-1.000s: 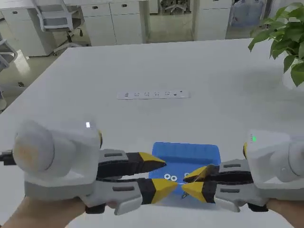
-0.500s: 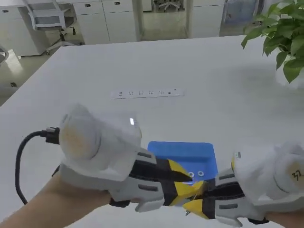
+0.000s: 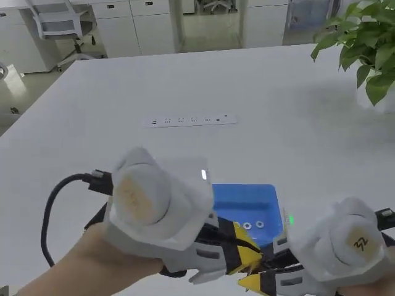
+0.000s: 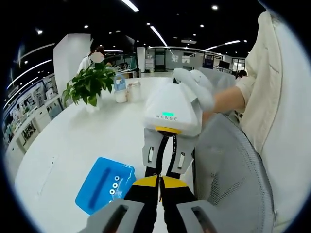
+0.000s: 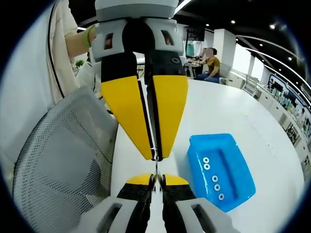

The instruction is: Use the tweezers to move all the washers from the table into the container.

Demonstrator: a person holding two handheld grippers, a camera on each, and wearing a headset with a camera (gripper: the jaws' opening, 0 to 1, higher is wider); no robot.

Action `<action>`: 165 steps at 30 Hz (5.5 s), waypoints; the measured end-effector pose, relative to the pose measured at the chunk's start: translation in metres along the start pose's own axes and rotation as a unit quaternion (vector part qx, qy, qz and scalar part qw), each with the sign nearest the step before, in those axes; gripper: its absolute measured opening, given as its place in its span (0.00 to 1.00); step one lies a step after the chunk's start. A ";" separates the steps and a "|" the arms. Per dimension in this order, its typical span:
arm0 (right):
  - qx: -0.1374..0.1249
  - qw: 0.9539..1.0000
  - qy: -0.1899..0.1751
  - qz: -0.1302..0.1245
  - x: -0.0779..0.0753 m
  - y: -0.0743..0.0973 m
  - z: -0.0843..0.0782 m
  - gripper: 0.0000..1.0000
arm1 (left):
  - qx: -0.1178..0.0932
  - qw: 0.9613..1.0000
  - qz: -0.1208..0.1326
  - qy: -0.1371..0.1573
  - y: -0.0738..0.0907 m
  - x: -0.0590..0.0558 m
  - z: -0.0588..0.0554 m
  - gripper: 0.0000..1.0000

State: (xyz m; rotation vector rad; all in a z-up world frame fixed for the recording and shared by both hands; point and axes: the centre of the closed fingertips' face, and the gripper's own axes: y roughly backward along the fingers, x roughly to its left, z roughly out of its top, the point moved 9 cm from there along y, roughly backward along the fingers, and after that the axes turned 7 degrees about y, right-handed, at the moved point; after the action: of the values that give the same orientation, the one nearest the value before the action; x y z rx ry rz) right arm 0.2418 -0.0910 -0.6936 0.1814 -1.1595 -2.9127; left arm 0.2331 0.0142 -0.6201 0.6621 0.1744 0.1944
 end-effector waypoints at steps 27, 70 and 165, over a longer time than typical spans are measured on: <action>0.010 1.000 0.014 0.022 0.018 -0.031 -0.021 0.03 | 0.107 0.994 -0.015 -0.005 -0.010 0.001 -0.051 0.00; -0.103 0.908 -0.272 -0.302 0.015 0.072 -0.049 0.34 | 0.270 0.963 0.027 -0.004 -0.034 0.016 -0.111 0.00; -0.212 0.830 -0.269 -0.441 0.001 0.116 -0.045 0.99 | -0.253 0.814 0.485 0.197 0.111 -0.003 -0.079 0.99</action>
State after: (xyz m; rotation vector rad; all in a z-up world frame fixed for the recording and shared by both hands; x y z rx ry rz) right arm 0.2407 -0.2065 -0.6463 -0.1896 -0.4077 -4.1546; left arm 0.1992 0.1457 -0.6122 0.1063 0.1584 1.3332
